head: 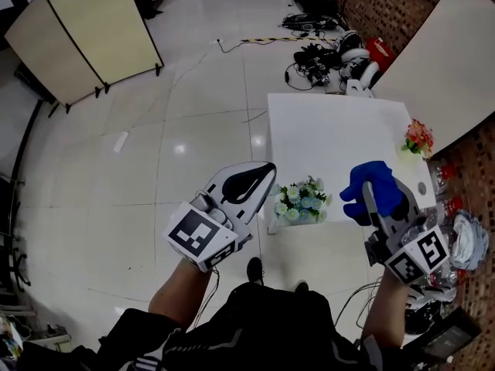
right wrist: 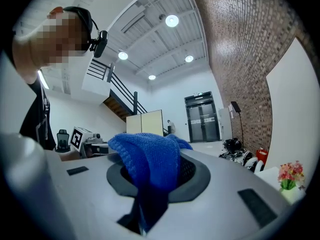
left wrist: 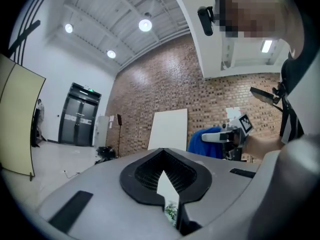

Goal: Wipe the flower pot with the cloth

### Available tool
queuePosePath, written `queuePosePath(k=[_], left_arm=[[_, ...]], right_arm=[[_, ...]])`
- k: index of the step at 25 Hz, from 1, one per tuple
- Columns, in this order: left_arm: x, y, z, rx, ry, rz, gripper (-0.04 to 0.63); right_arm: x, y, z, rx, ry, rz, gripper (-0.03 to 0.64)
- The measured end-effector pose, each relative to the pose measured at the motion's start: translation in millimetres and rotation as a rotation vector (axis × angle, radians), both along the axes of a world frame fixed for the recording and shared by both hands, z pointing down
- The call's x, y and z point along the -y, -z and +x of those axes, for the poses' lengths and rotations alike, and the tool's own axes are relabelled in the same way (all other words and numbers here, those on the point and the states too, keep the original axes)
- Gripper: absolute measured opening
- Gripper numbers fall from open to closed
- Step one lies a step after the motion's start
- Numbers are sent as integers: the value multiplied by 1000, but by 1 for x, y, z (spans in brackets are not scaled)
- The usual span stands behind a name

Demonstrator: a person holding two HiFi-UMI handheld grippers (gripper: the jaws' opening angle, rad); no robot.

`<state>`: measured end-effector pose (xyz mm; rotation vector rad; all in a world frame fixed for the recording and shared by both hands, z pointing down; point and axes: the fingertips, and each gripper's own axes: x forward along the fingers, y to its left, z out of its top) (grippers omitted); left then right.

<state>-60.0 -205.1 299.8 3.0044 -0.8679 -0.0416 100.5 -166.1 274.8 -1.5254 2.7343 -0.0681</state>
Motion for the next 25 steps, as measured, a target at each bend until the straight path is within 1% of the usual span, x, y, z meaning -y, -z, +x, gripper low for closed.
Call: queuePosePath(k=[2,3,4,6,7,8,10,12,15,17,20,22,25], left_arm=[[-15,3,9,9,7,16,5],[-24,5,16,0,6,16,4],[-34,6,23,-18,5,1,5],[-56,1,38,-38,19,-59,5],[-70,-3,44,-35,31,-81,5],[-86,-4,51,-24,44,-85,5],[-117,1,66,-6,68,-56,5],[-148,9,82,-12,90,-26,5],[-191,13,97,-8,126,-13,5],[-213,16,100,9,154,-8,5],[-242,28,95,9,194,4,5],[-264,33,89,9,200,17,5],[-292,33,70,0,198,18,5]], right_arm=[[-16,3,7,7,10,16,81],[-25,5,12,8,14,26,81],[-35,7,18,8,16,35,81],[-56,10,29,10,26,46,81],[-67,10,34,14,40,48,81],[-80,11,38,19,62,50,81],[-107,13,47,21,111,55,81],[-134,17,61,15,148,57,81],[-166,17,76,27,181,57,81],[-183,13,82,44,192,47,81],[-210,14,77,47,218,51,81],[-227,17,67,44,228,63,81],[-254,19,50,35,211,73,81]])
